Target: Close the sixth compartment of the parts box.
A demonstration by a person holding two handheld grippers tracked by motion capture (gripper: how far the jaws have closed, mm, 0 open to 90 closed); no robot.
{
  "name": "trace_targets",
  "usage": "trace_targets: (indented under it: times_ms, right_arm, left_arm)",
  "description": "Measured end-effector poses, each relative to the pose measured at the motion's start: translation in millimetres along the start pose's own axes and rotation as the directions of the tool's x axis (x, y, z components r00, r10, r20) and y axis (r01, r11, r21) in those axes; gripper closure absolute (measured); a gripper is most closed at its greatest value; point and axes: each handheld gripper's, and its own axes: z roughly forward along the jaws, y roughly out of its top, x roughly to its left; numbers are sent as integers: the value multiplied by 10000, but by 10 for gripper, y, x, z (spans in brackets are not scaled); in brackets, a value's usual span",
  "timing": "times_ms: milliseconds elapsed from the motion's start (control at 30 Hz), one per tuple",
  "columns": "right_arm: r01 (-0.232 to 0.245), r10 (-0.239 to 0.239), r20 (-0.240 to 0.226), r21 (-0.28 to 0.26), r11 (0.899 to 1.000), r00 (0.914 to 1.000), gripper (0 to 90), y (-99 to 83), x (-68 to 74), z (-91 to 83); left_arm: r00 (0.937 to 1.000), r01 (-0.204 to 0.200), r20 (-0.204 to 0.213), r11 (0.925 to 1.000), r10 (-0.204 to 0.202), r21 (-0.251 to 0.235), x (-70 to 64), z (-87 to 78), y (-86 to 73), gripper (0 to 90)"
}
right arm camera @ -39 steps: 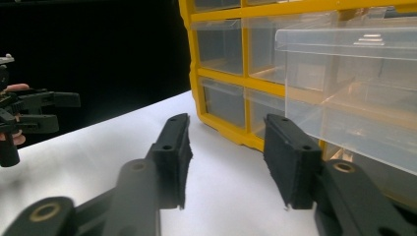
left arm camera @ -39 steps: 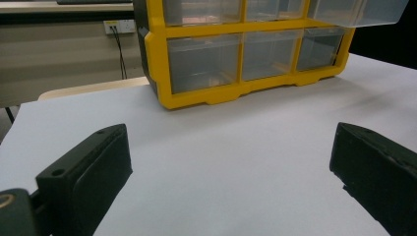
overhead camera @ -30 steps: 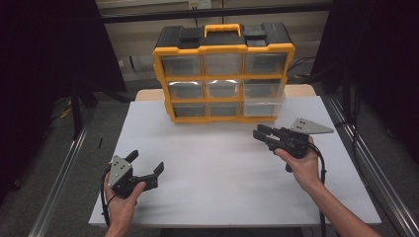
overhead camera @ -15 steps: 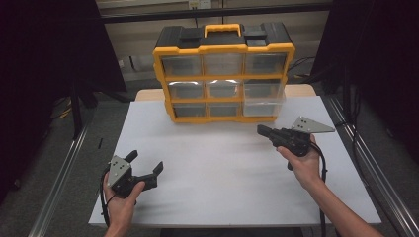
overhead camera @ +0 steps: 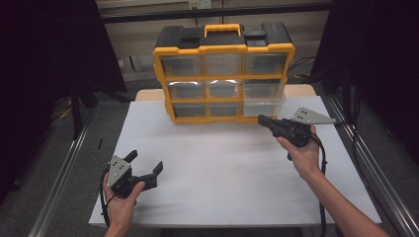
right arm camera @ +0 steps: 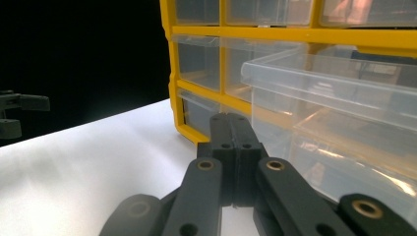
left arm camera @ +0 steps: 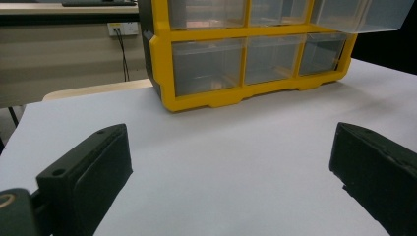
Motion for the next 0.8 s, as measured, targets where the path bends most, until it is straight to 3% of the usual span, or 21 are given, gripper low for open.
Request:
trace_targets:
  times_ms: [267, 400, 800]
  right_arm:
    - [-16, 15, 240, 49, 10000, 9997, 900, -37, -27, 89]
    - [-62, 58, 363, 109, 9999, 9993, 900, -62, -73, 107]
    - [-15, 1, 815, 171, 9999, 9967, 900, -117, -154, 175]
  left_arm:
    - [10000, 21, -49, 10000, -21, 14, -8, 4, -3, 24]
    - [9999, 114, 124, 9999, -114, -49, -7, 14, -8, 24]
    - [10000, -62, 34, 10000, 62, 3, -7, 10, -4, 24]
